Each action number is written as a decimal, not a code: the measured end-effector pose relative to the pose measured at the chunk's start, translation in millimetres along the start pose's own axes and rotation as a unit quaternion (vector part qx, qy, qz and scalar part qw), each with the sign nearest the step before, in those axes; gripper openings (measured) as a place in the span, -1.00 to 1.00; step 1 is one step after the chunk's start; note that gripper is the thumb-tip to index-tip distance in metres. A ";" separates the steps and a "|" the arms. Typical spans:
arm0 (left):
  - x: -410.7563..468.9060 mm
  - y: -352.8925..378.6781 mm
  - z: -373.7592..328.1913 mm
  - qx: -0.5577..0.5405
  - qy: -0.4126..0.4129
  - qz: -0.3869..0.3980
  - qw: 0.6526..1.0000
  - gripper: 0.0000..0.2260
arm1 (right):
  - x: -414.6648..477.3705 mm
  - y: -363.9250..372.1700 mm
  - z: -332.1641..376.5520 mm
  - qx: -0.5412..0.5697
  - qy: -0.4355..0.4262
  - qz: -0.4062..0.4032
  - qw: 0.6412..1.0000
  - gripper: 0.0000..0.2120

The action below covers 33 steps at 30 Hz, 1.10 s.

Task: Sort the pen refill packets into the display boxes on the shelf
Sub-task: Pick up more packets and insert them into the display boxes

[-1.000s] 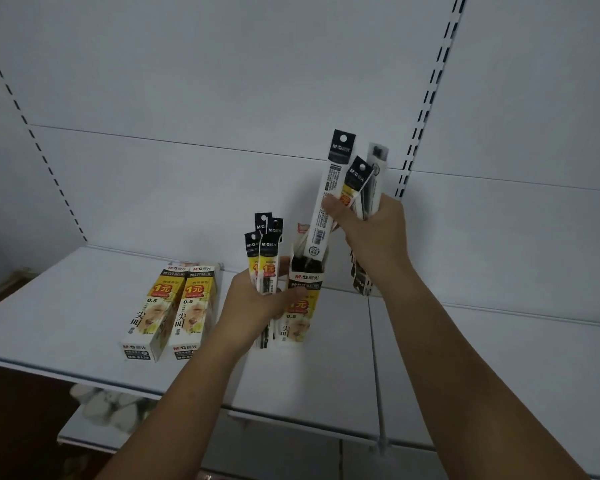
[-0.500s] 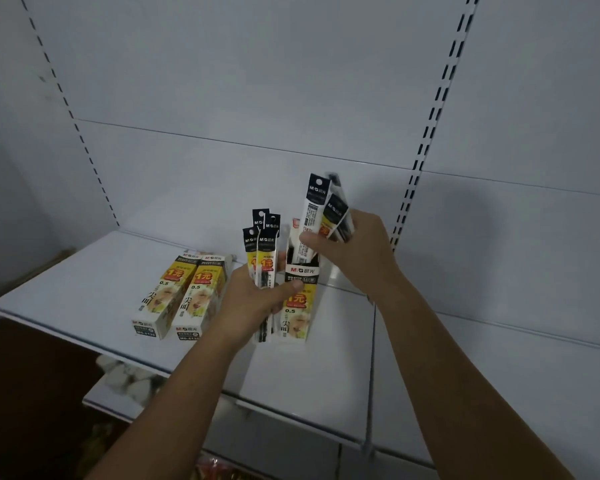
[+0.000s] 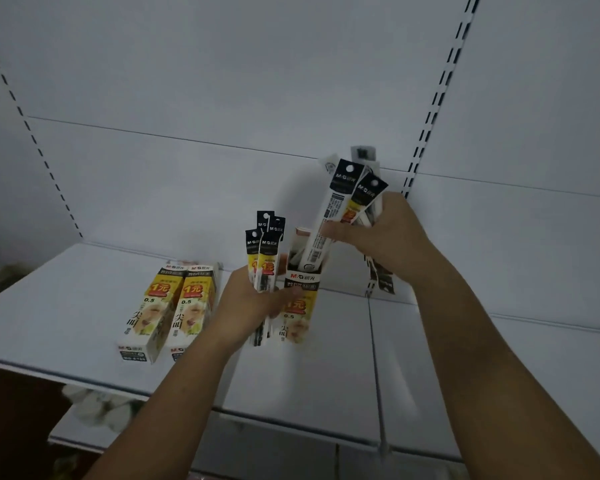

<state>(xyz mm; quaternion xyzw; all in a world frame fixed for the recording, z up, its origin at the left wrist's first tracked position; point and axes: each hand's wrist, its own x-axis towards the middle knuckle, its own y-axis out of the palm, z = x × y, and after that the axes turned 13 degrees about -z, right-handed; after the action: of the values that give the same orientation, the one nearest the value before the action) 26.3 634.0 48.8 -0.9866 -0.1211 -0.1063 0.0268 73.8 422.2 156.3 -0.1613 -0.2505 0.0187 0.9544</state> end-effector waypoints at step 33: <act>21.1 -10.2 16.2 -0.055 0.013 0.061 0.997 -0.78 | -5.4 20.9 4.8 -0.051 0.005 -0.076 0.996 -0.84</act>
<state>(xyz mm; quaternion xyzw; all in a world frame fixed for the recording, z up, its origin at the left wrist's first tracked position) 47.2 650.2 37.8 -0.9907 -0.0540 -0.1236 -0.0193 67.6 442.8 151.1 -0.1907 -0.2584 -0.0674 0.9446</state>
